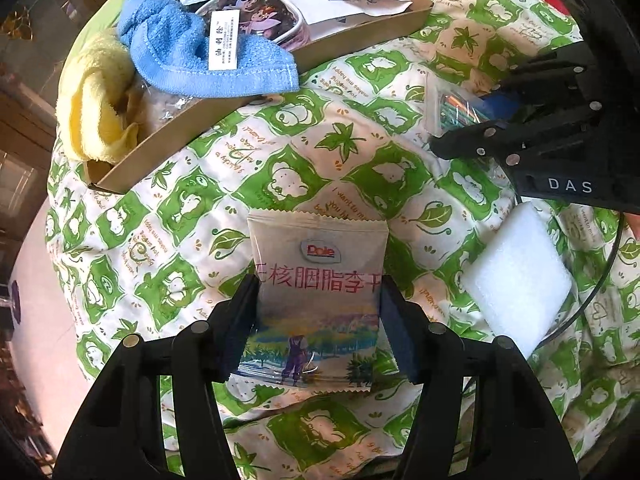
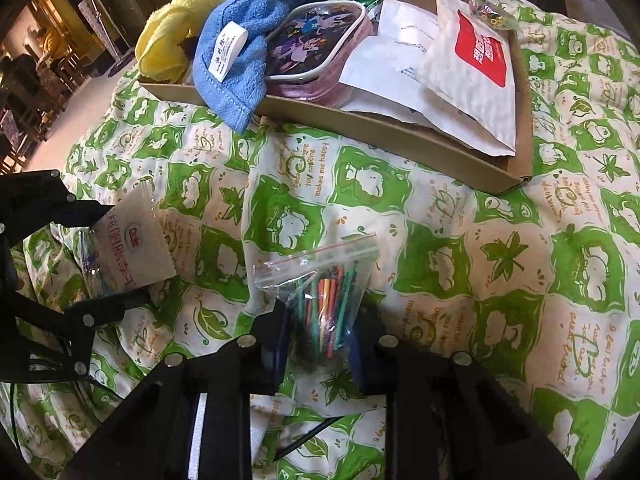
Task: Organize soft objects
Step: 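Lift and carry the Dole sachet toward the tray with left tool while right tool carries the stick bag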
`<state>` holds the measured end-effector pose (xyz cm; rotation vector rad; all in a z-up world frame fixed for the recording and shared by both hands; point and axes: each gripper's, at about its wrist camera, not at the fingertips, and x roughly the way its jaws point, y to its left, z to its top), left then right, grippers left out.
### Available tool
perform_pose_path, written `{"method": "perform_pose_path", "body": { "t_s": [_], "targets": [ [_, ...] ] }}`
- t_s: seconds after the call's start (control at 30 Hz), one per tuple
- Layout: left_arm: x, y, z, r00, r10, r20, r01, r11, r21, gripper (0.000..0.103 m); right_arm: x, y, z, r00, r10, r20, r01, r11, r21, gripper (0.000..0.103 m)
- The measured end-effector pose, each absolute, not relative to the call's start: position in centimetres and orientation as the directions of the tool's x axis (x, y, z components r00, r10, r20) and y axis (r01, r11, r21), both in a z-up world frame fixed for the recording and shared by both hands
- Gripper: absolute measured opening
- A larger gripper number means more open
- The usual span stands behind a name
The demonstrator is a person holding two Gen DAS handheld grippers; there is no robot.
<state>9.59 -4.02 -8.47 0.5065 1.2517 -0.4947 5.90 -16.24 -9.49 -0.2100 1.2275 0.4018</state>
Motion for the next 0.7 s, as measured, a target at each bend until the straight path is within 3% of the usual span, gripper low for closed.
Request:
{"method": "perform_pose_path", "body": {
  "t_s": [0.7],
  "targets": [
    [8.4, -5.4, -7.5, 0.298, -0.072, -0.952, 0.537, 0.837, 0.105, 0.060, 5.4, -19.9, -6.0, 0.311, 0.248, -0.917, -0.367, 0.922, 0.125, 0.022]
  ]
}}
